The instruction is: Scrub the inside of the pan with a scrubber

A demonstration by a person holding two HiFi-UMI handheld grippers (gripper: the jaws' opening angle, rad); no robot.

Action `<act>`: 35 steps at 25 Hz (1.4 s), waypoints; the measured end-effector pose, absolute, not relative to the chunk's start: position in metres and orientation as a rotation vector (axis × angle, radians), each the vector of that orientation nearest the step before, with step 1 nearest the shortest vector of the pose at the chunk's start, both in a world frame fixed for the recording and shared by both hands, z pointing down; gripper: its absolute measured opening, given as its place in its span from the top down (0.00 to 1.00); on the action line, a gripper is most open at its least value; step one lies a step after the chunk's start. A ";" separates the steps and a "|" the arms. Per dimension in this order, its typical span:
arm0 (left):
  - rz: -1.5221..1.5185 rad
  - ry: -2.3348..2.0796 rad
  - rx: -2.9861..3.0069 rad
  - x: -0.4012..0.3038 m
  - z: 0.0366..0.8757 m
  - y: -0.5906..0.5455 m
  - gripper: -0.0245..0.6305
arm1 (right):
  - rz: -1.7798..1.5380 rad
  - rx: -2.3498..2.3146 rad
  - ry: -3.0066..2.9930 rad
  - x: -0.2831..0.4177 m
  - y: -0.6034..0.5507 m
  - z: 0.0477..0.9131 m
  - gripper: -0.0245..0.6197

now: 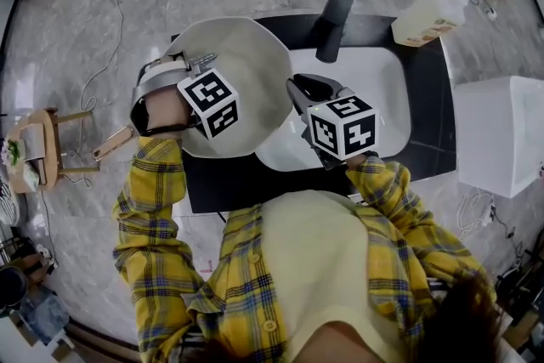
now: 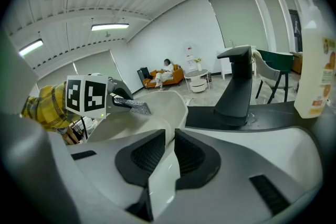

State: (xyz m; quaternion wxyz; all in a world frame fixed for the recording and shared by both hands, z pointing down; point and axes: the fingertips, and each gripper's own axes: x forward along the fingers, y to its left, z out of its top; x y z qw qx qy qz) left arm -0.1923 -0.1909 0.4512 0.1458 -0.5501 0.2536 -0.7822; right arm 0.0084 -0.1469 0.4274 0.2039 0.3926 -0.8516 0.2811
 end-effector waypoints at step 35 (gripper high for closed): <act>-1.751 1.232 -1.940 -0.157 0.453 -0.226 0.83 | 0.790 1.119 -2.369 0.010 -0.148 0.429 0.93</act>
